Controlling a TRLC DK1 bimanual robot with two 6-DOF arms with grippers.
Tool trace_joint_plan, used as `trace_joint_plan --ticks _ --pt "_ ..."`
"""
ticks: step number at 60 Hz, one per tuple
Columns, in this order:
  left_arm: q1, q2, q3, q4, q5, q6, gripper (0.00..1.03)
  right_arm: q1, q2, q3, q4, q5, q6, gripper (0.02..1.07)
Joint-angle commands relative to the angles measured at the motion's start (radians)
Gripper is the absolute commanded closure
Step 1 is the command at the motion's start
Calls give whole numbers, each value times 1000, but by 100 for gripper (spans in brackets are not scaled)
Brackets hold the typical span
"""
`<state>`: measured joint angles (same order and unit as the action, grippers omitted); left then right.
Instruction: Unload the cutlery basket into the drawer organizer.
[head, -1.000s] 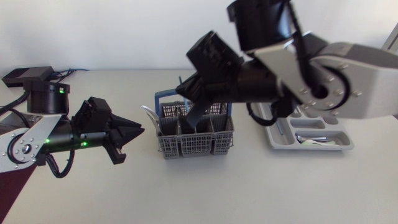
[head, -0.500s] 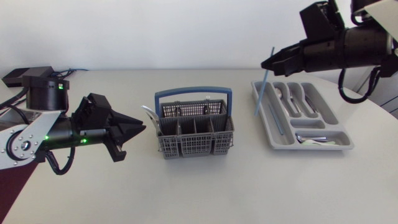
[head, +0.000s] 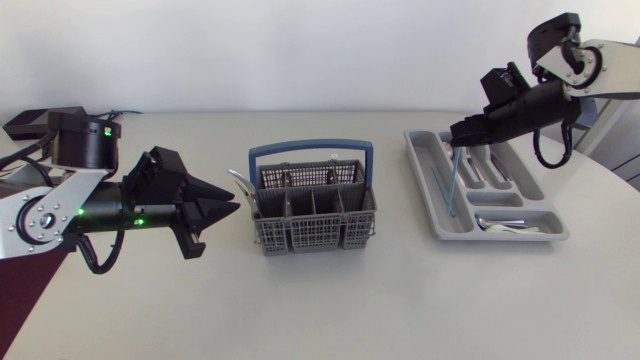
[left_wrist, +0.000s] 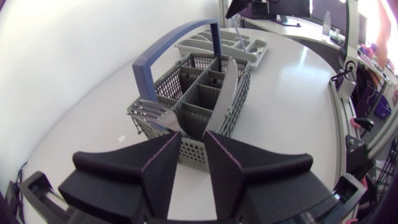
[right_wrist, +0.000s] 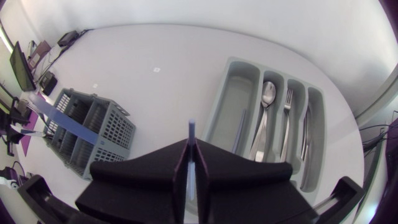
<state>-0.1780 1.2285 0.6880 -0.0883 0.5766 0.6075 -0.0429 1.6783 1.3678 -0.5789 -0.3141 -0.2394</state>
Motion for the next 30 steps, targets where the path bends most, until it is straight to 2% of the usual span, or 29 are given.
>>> trace_joint_plan --ticks 1,14,30 --pt "-3 20 35 -19 17 49 72 -8 95 70 -36 10 -6 102" --pt "-3 34 53 -65 32 87 72 1 267 172 -62 70 9 102" --pt "-5 45 56 -100 60 143 72 -6 440 287 -58 78 22 100"
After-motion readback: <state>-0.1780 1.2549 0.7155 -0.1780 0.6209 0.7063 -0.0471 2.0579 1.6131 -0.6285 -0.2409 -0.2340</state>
